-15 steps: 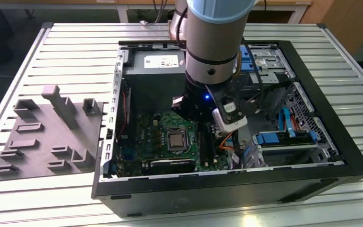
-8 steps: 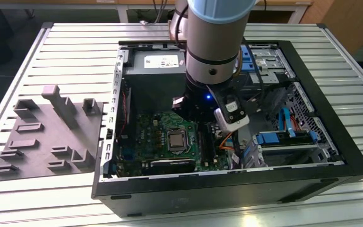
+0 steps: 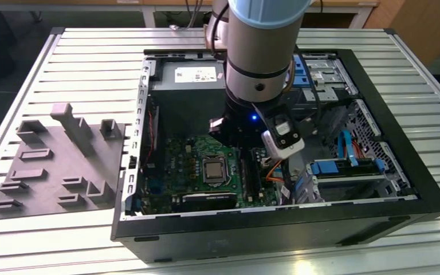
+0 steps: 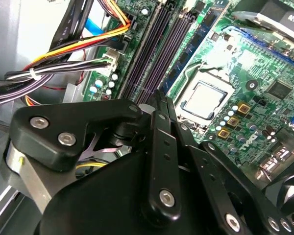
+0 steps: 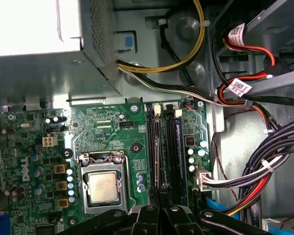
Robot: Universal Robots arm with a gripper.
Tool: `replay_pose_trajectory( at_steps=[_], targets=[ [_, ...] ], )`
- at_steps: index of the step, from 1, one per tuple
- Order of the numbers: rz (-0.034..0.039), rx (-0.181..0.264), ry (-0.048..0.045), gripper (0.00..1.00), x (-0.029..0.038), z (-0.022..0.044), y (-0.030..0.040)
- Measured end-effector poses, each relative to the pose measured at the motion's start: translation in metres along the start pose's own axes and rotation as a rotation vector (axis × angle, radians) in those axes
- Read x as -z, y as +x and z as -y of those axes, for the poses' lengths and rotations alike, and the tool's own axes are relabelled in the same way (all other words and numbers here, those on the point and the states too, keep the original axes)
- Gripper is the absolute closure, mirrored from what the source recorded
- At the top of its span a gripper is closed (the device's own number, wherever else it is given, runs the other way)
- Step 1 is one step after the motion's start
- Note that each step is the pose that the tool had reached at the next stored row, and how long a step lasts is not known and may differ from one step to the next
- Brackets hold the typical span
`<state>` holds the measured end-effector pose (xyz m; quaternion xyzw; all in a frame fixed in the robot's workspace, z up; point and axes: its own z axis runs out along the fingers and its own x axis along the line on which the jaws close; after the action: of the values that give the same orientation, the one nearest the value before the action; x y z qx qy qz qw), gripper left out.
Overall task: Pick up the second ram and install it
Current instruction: 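Insert the second ram into the second slot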
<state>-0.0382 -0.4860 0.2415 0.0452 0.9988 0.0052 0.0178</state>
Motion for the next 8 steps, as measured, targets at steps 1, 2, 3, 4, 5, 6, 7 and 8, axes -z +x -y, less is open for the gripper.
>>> replay_pose_trajectory(
  at_steps=[1, 2, 3, 4, 5, 6, 7, 8],
  targets=[
    [0.0, 0.004, -0.0001, 0.89, 0.0, 0.0, -0.0001],
    [-0.0001, 0.007, -0.0003, 0.89, 0.0, 0.0, -0.0002],
    [-0.0001, 0.011, -0.0003, 0.89, 0.0, 0.0, -0.0002],
    [-0.0002, 0.012, -0.0004, 0.89, 0.0, 0.0, -0.0002],
    [-0.0002, 0.012, -0.0004, 0.89, 0.0, 0.0, -0.0002],
    [-0.0002, 0.012, -0.0004, 0.89, 0.0, 0.0, -0.0002],
    [-0.0001, 0.012, -0.0004, 0.89, 0.0, 0.0, -0.0002],
    [-0.0002, 0.012, -0.0005, 0.89, 0.0, 0.0, -0.0002]
  ],
)
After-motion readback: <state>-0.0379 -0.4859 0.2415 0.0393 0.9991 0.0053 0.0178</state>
